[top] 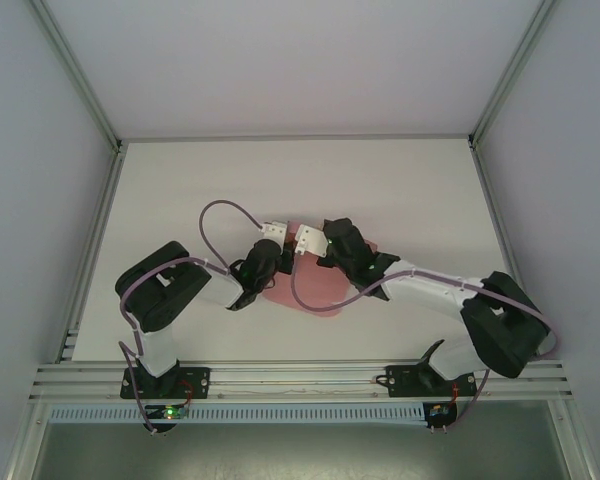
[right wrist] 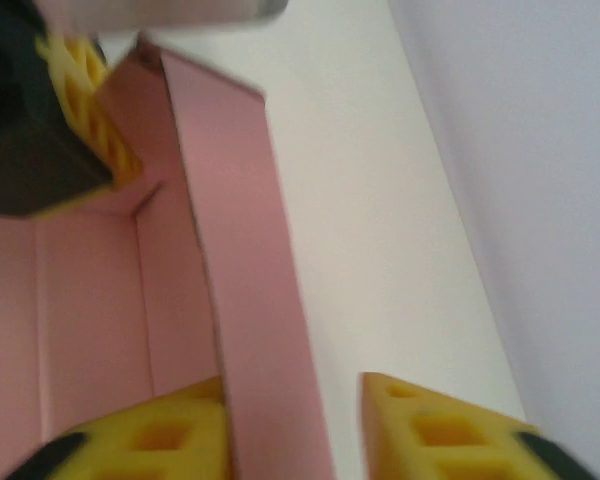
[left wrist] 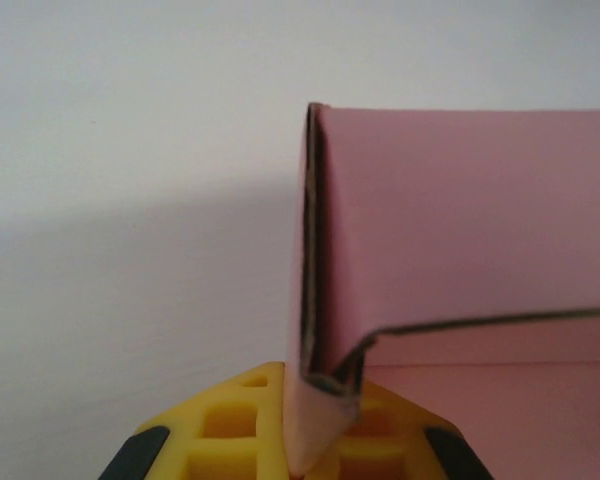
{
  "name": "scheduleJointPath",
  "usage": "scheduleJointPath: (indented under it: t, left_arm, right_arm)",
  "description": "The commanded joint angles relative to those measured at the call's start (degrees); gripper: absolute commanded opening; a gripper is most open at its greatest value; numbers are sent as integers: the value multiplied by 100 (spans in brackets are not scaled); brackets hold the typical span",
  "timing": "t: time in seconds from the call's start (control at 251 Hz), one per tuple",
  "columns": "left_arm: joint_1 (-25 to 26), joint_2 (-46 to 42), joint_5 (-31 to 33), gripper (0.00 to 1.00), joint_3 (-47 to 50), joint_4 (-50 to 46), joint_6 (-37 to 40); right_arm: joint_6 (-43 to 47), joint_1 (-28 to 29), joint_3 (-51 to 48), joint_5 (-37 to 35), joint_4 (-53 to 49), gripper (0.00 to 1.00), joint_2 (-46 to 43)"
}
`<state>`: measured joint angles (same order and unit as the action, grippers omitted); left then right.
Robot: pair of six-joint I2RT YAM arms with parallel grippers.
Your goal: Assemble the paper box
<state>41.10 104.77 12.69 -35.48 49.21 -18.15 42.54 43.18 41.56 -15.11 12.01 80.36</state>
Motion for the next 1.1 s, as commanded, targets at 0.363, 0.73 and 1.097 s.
scheduleJointPath:
  t: [0.363, 0.73, 1.097]
  left_arm:
    - [-183, -1587, -1174, 0, 710, 290, 59]
    - [-316, -2760, -1428, 0, 1153, -163, -31]
    - [-314, -3103, -1163, 0, 1061, -669, -130]
  right_arm:
    - [-1239, -18, -826, 2013, 219, 98, -3218]
    - [-2712, -175, -623, 143, -902, 98, -4469]
    - [-2836, -336, -578, 457, -1298, 98, -4293]
